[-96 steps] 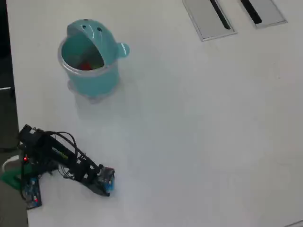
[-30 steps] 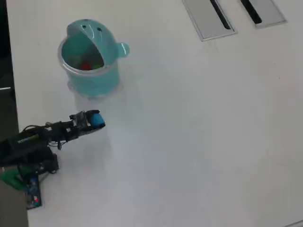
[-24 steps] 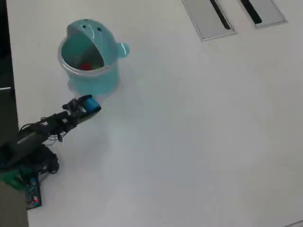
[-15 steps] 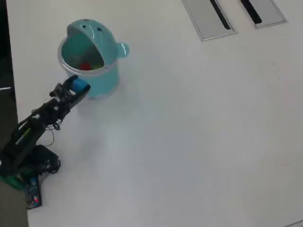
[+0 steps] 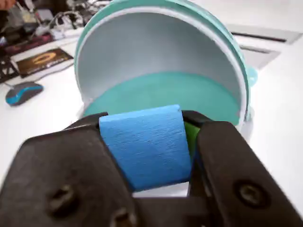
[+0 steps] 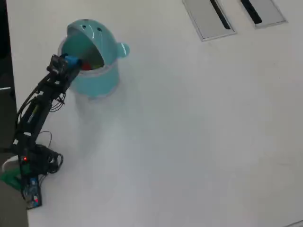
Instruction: Grasp RGB lego blocks and put them in the bin one by one.
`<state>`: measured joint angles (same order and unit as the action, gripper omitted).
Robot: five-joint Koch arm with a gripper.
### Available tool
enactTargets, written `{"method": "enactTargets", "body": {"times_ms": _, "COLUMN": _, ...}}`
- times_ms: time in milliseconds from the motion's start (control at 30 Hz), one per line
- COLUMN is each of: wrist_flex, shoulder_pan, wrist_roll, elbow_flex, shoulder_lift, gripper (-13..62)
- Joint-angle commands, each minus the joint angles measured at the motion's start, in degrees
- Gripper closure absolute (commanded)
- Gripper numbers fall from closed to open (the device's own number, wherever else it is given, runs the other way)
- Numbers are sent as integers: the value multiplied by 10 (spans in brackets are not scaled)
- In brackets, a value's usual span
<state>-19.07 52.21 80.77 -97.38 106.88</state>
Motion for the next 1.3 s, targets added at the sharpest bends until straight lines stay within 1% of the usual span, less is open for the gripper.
{"method": "enactTargets", "body": {"times_ms": 0, "wrist_flex": 42, "shoulder_pan": 5, "wrist_roll": 1, "elbow_flex": 68, "shoulder_lift": -18, "gripper": 378}}
{"method": "enactTargets", "body": {"times_ms": 33, "wrist_flex": 48, "shoulder_pan": 5, "wrist_roll": 1, "elbow_flex": 71, "shoulder_lift": -25, "gripper": 378}}
{"method": "enactTargets", "body": {"times_ms": 67, "wrist_flex": 59, "shoulder_pan": 10, "wrist_roll": 1, "elbow_flex": 93, "shoulder_lift": -60, "gripper": 378}}
{"method": "enactTargets", "body": {"times_ms": 133, "wrist_flex": 64, "shoulder_pan": 15, "wrist_roll": 1, "elbow_flex": 127, "shoulder_lift": -94, "gripper": 378}}
{"method": "enactTargets", "body": {"times_ms": 300, "wrist_flex": 65, "shoulder_pan": 23, "wrist_roll": 6, "elbow_flex": 197, "shoulder_lift": -158, "gripper": 377}}
{"method": "enactTargets", "body": {"times_ms": 433, "wrist_flex": 80, "shoulder_pan": 32, "wrist_roll": 36, "elbow_flex": 204, "shoulder_lift": -180, "gripper": 371}}
{"method": "enactTargets", "body": {"times_ms": 467, "wrist_flex": 81, "shoulder_pan": 33, "wrist_roll": 56, "elbow_flex": 204, "shoulder_lift": -185, "gripper": 325}}
{"method": "enactTargets", "body": {"times_ms": 500, "wrist_flex": 81, "shoulder_pan": 33, "wrist_roll": 75, "elbow_flex": 205, "shoulder_lift": -186, "gripper": 296}}
{"method": "enactTargets", "body": {"times_ms": 567, "wrist_flex": 80, "shoulder_pan": 33, "wrist_roll": 132, "elbow_flex": 205, "shoulder_lift": -186, "gripper": 294}}
{"method": "enactTargets", "body": {"times_ms": 600, "wrist_flex": 80, "shoulder_pan": 32, "wrist_roll": 149, "elbow_flex": 207, "shoulder_lift": -186, "gripper": 249}}
{"method": "enactTargets", "body": {"times_ms": 633, "wrist_flex": 80, "shoulder_pan": 31, "wrist_roll": 157, "elbow_flex": 209, "shoulder_lift": -186, "gripper": 232}}
{"method": "enactTargets", "body": {"times_ms": 867, "wrist_flex": 81, "shoulder_pan": 31, "wrist_roll": 169, "elbow_flex": 220, "shoulder_lift": -175, "gripper": 232}}
{"method": "enactTargets", "body": {"times_ms": 967, "wrist_flex": 82, "shoulder_pan": 30, "wrist_roll": 144, "elbow_flex": 217, "shoulder_lift": -163, "gripper": 232}}
{"method": "enactTargets", "body": {"times_ms": 1267, "wrist_flex": 99, "shoulder_pan": 1, "wrist_roll": 88, "elbow_flex": 143, "shoulder_lift": -76, "gripper": 236}}
